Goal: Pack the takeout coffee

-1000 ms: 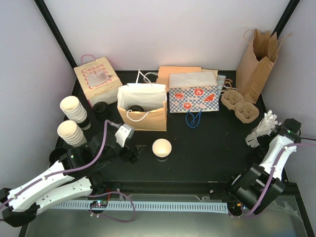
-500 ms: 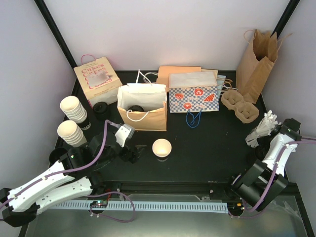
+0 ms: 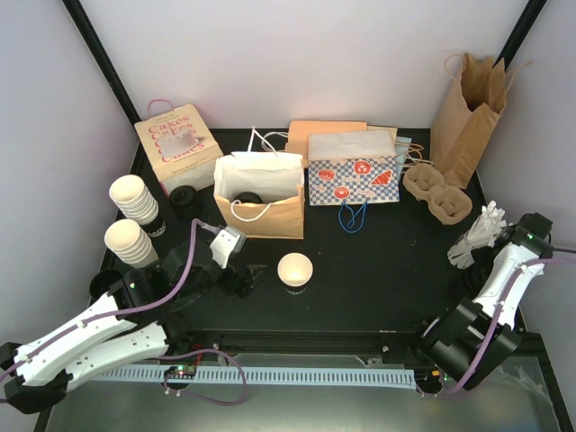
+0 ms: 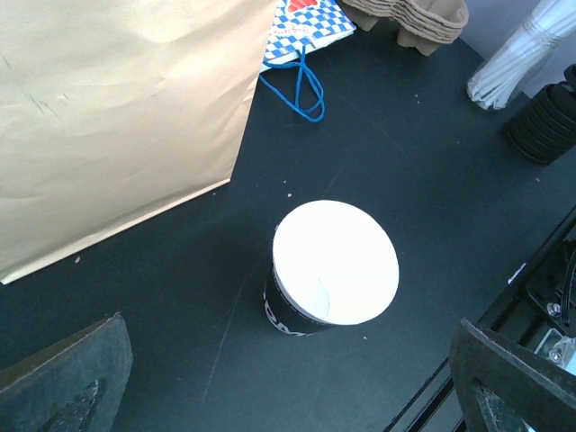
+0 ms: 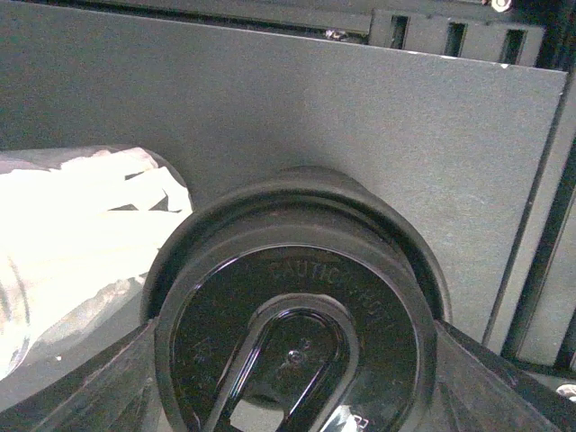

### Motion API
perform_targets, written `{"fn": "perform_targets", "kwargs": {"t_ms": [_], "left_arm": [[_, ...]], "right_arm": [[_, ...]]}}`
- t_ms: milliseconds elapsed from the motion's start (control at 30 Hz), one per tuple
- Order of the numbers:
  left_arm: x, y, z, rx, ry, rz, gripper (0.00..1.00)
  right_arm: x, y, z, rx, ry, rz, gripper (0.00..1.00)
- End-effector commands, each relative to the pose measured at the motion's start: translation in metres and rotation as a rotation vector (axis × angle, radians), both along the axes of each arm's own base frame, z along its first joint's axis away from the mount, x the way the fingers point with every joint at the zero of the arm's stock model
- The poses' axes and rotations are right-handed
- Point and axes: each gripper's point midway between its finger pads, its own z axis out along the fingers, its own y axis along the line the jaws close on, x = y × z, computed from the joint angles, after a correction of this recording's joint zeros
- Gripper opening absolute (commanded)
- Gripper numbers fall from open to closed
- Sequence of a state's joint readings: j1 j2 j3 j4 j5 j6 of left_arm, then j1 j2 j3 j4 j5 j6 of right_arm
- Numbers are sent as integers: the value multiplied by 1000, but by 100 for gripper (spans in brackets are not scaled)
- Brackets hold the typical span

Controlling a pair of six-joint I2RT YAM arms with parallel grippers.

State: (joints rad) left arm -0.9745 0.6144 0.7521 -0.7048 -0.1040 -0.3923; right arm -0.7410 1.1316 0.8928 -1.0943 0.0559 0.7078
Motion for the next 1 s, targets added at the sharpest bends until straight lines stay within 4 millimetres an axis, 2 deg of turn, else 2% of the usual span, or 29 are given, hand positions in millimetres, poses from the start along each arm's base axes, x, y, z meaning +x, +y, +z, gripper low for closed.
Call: {"fn": "perform_targets", "kwargs": {"t_ms": [0, 167, 367, 633, 833, 967], "left_arm": [[2, 0, 7, -15, -30, -2, 99], [2, 1, 8, -18, -30, -2, 99], [1, 1, 8, -22, -31, -3, 99], [1, 1, 7, -19, -30, -3, 99], [1, 1, 6, -17, -26, 0, 99], [2, 1, 4, -10, -22, 1, 99]], "right_arm": [[-6, -2, 24, -50, -6, -7, 75], [-11, 1, 44, -81, -31, -3, 75], [-20, 8, 77, -139, -78, 10, 75], [-34, 32, 113, -181, -167, 71, 75], [-43, 39, 171, -292, -257, 94, 75], [-40, 44, 212, -349, -341, 122, 75]]}}
